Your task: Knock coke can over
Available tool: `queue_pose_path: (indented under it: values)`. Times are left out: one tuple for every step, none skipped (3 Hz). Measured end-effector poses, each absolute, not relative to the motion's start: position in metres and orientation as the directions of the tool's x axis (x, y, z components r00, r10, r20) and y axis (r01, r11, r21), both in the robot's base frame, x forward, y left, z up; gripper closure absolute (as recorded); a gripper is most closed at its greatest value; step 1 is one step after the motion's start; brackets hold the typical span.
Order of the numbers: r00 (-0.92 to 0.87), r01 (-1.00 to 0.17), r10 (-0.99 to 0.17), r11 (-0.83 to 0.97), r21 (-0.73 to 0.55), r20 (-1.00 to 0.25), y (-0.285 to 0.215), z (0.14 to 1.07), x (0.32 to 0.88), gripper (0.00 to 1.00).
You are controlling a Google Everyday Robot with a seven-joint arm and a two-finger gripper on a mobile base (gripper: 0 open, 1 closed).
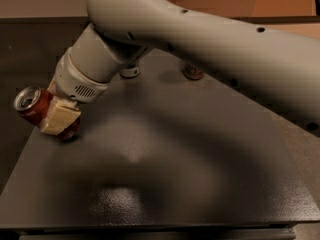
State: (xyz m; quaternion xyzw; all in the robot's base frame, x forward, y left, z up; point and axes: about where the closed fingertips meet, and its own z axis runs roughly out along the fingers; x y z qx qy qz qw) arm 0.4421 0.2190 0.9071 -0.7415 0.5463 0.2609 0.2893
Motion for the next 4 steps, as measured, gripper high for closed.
queue_pose_path:
  values:
    - [0.356,-0.934,-0.727,-0.302,-0.192,-0.587,0.189,0.912,0.450,1.00]
    - [0.445,-0.895,-0.759,-0.374,-0.241,-0.476,0.167,0.911,0.455,1.00]
    - [0.550,-0.834,-0.754,-0.478,-0.275,-0.358,0.153,0.902,0.454,0.82]
    - [0.643,-0.761,-0.730,-0.576,-0.299,-0.232,0.144,0.890,0.452,0.59]
